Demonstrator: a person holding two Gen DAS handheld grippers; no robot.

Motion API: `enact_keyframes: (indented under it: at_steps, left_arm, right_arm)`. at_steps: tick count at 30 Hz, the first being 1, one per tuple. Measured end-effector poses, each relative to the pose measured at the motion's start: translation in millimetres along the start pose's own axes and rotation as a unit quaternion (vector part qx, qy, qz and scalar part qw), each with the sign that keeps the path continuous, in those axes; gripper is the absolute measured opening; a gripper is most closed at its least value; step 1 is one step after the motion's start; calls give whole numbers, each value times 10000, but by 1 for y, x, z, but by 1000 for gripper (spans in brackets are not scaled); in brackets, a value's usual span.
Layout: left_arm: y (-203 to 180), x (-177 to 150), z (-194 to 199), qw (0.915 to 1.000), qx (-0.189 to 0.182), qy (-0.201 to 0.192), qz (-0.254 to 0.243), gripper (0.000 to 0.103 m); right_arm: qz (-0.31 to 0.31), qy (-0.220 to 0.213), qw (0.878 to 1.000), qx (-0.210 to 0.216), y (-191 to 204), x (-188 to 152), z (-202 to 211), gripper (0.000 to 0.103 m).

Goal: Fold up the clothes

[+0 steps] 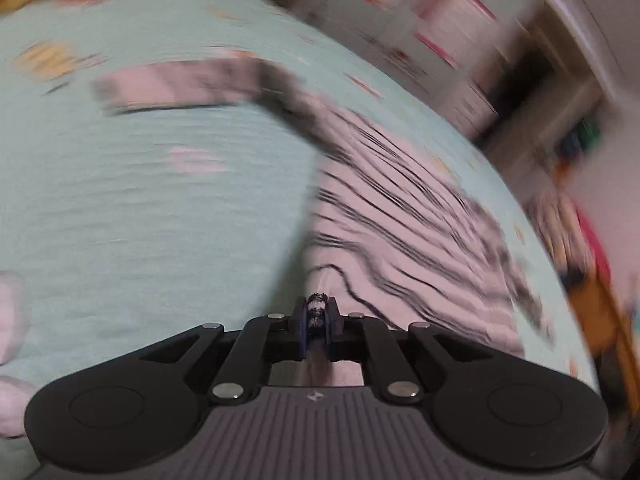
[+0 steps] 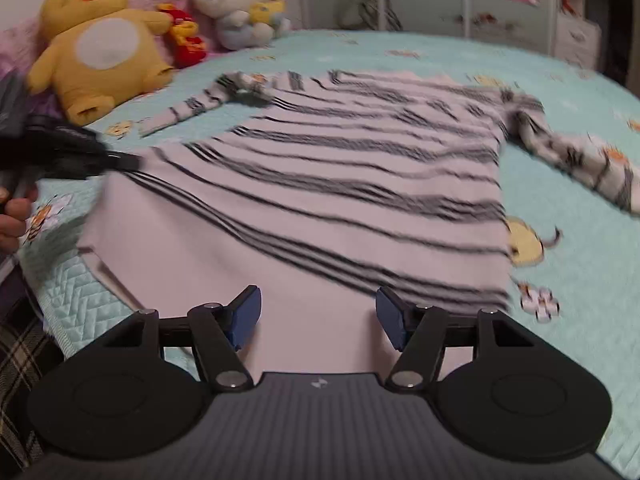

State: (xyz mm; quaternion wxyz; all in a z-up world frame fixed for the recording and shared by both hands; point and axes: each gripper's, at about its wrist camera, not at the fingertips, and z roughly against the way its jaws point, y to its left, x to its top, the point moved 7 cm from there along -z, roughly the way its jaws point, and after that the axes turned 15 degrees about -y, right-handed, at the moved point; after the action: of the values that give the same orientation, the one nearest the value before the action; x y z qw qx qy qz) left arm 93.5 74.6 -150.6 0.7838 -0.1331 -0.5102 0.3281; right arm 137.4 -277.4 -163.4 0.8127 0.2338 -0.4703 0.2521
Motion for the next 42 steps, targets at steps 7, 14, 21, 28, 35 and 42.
enact_keyframes:
  at_steps: [7,14,21,28,35,42]
  left_arm:
    - [17,-22,-4,9991,-59,346,229,10]
    - [2,-33,16,9995,37,297,82,45]
    - [-1,-48,36,9986,167,388,-324,56]
    - [-16,-58,23,9939,481,514,-848,9]
    - [-18,-59,24,9928,606,633,-818,9]
    - [-25,-47,32,9933,907,472,-536,51]
  right_arm:
    - [-41,207,9998,35,-2,-10,3,64]
    - [-310,-118,9987,-387,-39,-8,50,67]
    - [-2203,27,9753,-158,-77,-33,51,70]
    - [-2698,193,9616,458,-71,-31,10,5]
    - [-2593,470,9637,432,-87,-35,32,5]
    - [-3163,183,9463,648,-107,-37,32,20]
